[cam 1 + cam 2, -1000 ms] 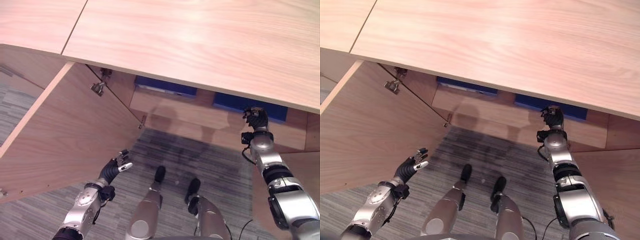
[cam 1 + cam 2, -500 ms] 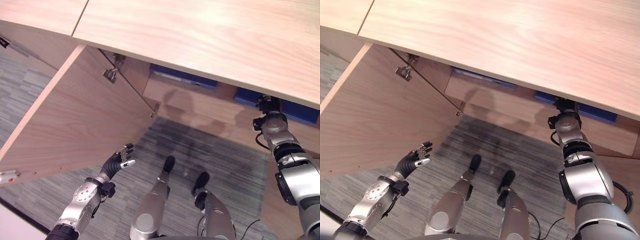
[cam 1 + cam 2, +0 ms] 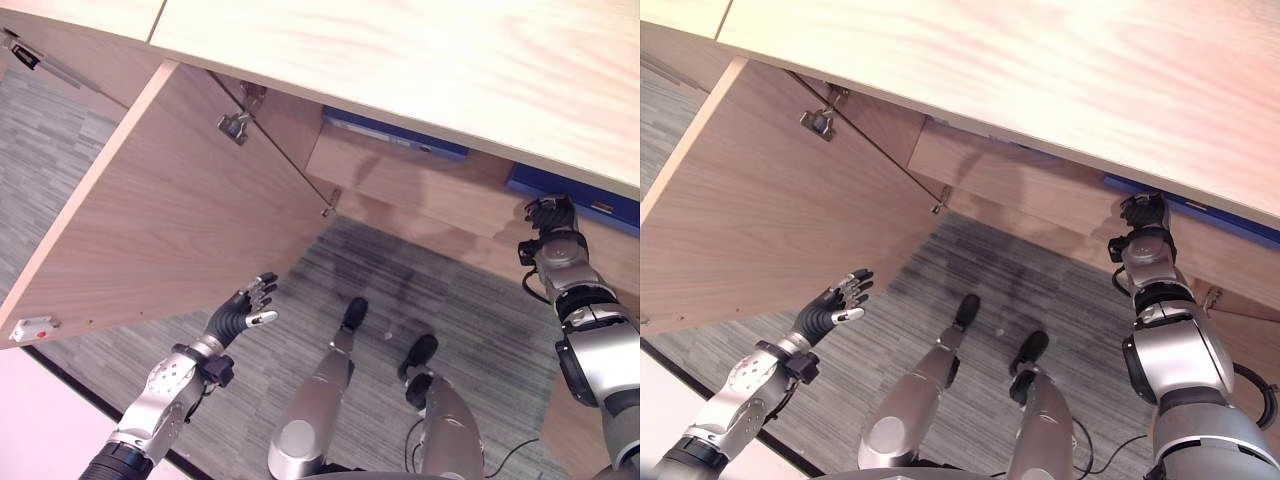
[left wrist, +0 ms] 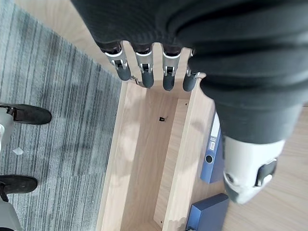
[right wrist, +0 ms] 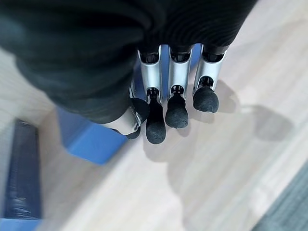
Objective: Put the empty folder in the office cabinet
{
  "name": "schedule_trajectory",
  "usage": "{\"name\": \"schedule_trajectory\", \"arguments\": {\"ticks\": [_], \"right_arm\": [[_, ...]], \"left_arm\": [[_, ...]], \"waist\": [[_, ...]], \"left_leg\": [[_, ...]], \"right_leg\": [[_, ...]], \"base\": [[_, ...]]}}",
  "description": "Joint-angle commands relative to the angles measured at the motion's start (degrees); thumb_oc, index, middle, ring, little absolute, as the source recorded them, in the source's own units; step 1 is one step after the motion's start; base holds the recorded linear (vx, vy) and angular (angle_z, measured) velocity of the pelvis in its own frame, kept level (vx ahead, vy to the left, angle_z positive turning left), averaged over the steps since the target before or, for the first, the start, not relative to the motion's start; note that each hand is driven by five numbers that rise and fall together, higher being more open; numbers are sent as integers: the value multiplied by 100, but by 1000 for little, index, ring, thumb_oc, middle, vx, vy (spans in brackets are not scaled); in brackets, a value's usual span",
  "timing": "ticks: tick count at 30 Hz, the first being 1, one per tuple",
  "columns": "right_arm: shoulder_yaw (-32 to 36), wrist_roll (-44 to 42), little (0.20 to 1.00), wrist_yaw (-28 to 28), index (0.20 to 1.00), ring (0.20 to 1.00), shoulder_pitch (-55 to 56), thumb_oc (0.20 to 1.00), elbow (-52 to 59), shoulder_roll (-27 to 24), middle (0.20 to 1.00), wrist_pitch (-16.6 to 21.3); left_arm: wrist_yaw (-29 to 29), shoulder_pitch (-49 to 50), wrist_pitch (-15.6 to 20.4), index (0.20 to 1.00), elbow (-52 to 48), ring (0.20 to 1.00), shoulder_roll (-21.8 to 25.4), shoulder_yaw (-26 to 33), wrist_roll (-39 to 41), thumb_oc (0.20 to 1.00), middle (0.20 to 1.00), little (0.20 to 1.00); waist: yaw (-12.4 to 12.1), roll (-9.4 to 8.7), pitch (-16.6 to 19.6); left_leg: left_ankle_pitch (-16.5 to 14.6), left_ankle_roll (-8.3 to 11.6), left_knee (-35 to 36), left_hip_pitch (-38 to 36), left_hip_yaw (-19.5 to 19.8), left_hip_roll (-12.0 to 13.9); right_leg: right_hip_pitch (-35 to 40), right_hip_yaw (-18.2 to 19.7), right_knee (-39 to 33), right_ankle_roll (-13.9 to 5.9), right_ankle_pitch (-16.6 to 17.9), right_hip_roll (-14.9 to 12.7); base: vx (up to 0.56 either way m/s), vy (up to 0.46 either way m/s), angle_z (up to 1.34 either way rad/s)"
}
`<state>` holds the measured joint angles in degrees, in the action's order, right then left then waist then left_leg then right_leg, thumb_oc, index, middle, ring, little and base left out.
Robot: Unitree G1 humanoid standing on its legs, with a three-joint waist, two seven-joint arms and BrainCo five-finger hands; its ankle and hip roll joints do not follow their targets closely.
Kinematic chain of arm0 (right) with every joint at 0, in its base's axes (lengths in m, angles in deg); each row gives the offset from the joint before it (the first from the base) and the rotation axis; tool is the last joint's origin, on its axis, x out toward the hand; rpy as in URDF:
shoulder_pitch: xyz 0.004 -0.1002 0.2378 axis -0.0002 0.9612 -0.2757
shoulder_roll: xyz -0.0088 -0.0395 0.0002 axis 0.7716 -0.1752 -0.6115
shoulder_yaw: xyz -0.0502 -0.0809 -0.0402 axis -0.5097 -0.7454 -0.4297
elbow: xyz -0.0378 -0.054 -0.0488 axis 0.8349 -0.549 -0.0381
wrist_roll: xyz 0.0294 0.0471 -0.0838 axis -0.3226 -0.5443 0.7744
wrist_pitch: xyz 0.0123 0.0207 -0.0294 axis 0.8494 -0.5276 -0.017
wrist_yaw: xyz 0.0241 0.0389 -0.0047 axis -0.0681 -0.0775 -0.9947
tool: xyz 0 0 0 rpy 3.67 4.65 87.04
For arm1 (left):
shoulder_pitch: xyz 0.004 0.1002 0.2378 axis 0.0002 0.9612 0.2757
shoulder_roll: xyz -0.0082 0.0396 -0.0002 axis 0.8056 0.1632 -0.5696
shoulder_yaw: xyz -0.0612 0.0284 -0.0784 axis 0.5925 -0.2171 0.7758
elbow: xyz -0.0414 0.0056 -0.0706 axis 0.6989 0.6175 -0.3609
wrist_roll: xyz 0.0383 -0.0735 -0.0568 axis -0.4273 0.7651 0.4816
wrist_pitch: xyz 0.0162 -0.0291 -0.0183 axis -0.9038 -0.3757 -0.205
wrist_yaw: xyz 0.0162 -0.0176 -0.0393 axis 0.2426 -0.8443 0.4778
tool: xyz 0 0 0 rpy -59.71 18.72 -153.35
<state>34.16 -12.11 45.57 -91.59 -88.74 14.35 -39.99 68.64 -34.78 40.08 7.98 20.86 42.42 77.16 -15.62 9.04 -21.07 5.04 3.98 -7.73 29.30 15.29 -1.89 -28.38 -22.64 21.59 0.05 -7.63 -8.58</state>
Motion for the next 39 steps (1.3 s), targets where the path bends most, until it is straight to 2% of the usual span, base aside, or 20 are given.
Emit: {"name": "schedule_trajectory", "arguments": {"ticks": [1,10,11,21,25,31,39], "right_arm": [[-86,-272,200,70,200,200,-58,200,-74,-416,200,42],[38,-432,200,58,200,200,-82,200,-218,-647,200,29],[44,-455,200,62,200,200,-123,200,-248,-752,200,18],[-154,-537,200,-16,200,200,-647,200,-366,-1418,200,-31],[-615,-423,200,-5,200,200,-1341,200,-399,-1969,200,-66],[-1009,-566,200,63,200,200,-2021,200,-251,-2175,200,2],[-1278,-535,200,57,200,200,-2317,200,-289,-2061,200,14]], "left_arm": [[-51,70,206,1000,-428,1000,176,-25,174,1000,1000,1000],[-137,107,199,1000,-670,1000,307,26,289,1000,1000,1000],[-142,96,189,1000,-699,1000,341,32,336,1000,1000,1000],[-254,145,160,1000,-972,1000,562,71,480,1000,1000,1000],[-345,189,114,1000,-1125,1000,729,39,586,1000,1000,1000],[-340,186,86,1000,-1142,1000,806,-23,628,1000,1000,1000],[-306,197,70,1000,-1140,1000,847,-60,623,1000,1000,1000]], "waist": [[-18,78,101],[-7,248,29],[25,242,34],[39,431,-65],[54,455,-22],[95,451,8],[127,416,46]], "left_leg": [[-278,-90,10,61,-371,24],[-236,-63,18,182,-431,2],[-407,-37,7,157,-421,-26],[-370,11,-43,396,-517,-56],[-308,31,67,428,-544,-33],[-209,51,297,357,-526,-18],[-195,29,425,272,-514,-9]], "right_leg": [[-51,333,357,-567,-305,-145],[-201,333,429,-568,-329,-177],[-214,425,511,-610,-538,-201],[-509,435,734,-618,-603,-302],[-618,424,758,-642,-604,-351],[-646,440,718,-649,-588,-343],[-659,443,719,-644,-590,-323]], "base": [[0,0,0],[10,-7,0],[95,-64,11],[9,-6,2],[30,7,3],[30,4,-1],[15,-4,0]]}}
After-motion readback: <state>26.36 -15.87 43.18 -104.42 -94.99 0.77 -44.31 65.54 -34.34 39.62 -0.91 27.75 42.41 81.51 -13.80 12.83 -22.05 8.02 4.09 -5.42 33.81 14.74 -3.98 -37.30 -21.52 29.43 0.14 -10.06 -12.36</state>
